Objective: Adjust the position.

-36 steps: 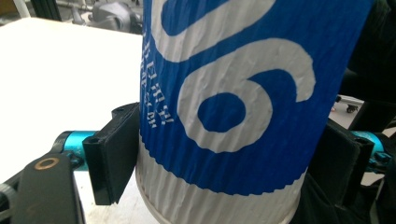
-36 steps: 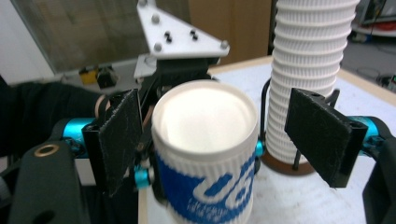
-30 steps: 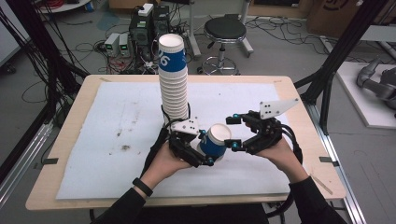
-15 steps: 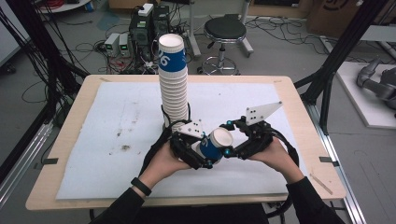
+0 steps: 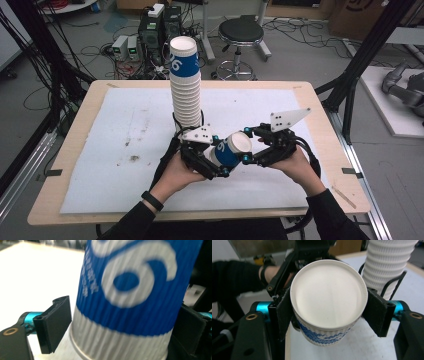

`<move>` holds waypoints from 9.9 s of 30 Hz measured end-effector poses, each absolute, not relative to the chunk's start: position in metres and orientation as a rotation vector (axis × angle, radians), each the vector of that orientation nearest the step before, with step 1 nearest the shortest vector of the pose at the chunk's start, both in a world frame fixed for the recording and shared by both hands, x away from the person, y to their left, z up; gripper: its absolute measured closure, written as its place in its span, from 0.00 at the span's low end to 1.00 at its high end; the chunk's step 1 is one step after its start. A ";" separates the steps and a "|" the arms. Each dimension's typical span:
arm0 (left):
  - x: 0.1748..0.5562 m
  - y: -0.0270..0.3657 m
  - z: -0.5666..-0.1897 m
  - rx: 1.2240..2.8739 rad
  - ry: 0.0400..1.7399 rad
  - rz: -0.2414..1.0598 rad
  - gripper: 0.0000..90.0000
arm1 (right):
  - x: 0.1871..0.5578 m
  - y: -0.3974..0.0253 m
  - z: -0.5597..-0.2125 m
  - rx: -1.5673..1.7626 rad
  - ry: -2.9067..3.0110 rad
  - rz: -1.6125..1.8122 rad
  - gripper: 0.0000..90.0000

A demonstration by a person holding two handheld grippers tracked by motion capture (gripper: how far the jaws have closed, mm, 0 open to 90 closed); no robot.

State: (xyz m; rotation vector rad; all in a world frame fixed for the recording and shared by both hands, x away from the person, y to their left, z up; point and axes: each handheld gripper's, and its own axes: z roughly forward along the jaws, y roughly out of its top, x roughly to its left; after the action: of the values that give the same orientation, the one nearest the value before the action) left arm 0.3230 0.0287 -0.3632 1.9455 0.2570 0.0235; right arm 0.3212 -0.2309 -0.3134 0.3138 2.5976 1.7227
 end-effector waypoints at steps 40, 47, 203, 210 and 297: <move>0.327 0.052 -0.356 1.816 0.217 -0.042 0.22 | 0.323 -0.240 -0.309 0.359 2.539 1.845 0.23; 0.324 0.045 -0.352 1.953 0.187 0.007 0.22 | 0.323 -0.237 -0.310 0.357 2.652 1.656 0.23; 0.325 0.063 -0.330 1.818 0.221 -0.059 0.24 | 0.324 -0.209 -0.336 0.272 2.720 1.609 0.31; 0.325 0.065 -0.331 1.741 0.252 -0.062 0.17 | 0.325 -0.212 -0.336 0.285 2.656 1.757 0.31; 0.321 0.058 -0.329 1.647 0.254 -0.132 0.21 | 0.319 -0.192 -0.356 0.288 2.615 1.840 0.32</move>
State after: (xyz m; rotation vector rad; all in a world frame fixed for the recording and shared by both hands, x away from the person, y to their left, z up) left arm 0.3209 0.0580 -0.3290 1.6471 0.2536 -0.1323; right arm 0.3195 -0.1918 -0.3559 0.2878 2.6151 1.8399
